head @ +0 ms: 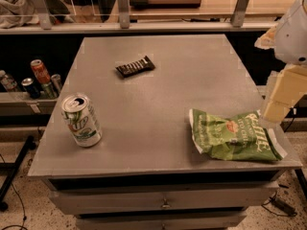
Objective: Pick 7up can
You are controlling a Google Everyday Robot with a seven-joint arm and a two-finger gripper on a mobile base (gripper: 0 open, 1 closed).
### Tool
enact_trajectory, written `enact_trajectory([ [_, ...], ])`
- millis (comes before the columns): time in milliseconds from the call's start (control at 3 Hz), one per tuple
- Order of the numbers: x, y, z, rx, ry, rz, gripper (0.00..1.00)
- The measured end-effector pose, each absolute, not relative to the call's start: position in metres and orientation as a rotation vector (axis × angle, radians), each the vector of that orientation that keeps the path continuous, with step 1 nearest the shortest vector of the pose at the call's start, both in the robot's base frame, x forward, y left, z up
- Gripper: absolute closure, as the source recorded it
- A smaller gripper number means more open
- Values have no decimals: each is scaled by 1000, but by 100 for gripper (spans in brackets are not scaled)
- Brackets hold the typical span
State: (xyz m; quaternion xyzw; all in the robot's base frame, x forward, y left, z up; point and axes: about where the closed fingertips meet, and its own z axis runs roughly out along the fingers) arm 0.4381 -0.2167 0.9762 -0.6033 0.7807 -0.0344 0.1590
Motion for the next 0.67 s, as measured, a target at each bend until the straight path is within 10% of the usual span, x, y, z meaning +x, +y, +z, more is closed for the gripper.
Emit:
enact_trajectory([
  [667, 439, -206, 975, -1748, 2175, -21, 0],
])
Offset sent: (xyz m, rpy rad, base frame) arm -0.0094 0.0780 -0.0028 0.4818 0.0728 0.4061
